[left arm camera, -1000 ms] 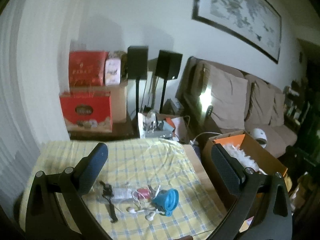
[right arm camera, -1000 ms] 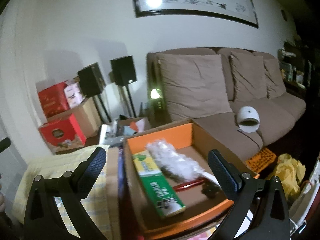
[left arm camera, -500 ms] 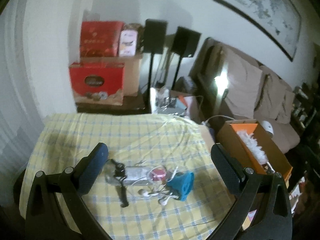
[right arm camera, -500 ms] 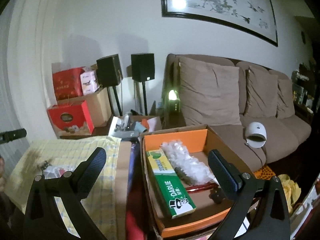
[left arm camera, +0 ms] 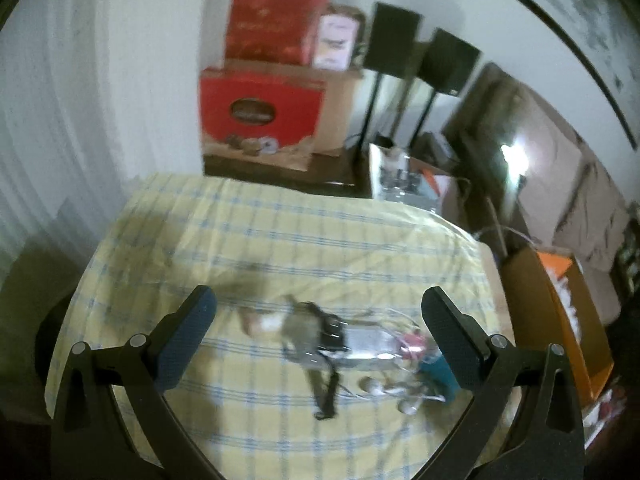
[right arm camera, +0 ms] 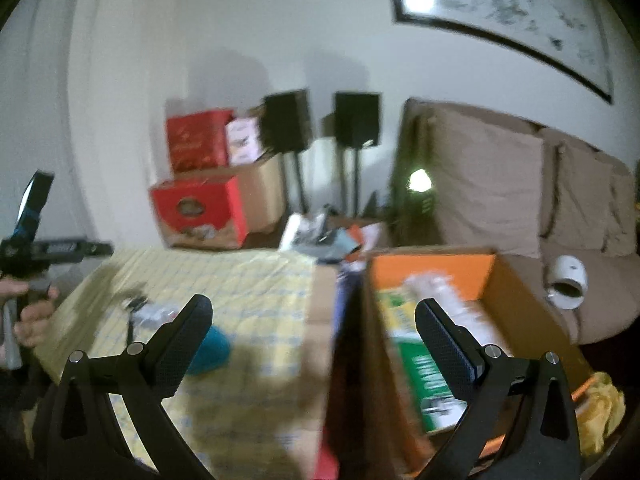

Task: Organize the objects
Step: 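Lower the right gripper onto the blue silicone funnel and close it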

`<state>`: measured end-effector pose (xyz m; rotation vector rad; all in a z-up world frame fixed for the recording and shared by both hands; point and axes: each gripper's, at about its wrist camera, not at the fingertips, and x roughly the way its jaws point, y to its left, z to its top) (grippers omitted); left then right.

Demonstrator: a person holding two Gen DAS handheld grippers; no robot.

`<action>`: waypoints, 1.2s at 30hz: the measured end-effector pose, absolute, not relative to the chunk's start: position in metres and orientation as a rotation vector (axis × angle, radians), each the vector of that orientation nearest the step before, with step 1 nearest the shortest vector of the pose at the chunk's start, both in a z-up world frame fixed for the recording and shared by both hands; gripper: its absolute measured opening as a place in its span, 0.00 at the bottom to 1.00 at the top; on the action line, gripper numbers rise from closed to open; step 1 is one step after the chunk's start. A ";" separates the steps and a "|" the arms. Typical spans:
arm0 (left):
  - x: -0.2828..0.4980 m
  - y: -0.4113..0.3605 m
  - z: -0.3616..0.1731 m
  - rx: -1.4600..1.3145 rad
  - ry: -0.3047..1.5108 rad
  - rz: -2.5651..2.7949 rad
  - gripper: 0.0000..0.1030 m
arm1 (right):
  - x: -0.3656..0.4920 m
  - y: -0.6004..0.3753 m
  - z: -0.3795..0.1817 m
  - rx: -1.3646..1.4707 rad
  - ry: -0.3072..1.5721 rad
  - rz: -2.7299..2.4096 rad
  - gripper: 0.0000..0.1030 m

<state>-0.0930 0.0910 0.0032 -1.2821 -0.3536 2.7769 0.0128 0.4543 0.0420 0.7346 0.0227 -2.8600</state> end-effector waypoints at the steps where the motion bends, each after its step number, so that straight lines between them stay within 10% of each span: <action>1: -0.095 0.083 0.001 -1.291 -0.387 2.776 1.00 | 0.007 0.441 0.033 0.766 0.034 -2.821 0.99; 26: -0.092 -0.021 -0.012 -1.180 -0.750 2.942 1.00 | -0.095 0.329 -0.094 1.255 -0.086 -2.512 0.99; 36: -0.099 -0.035 -0.024 -1.217 -0.794 2.943 1.00 | -0.100 0.315 -0.101 1.247 -0.035 -2.498 0.70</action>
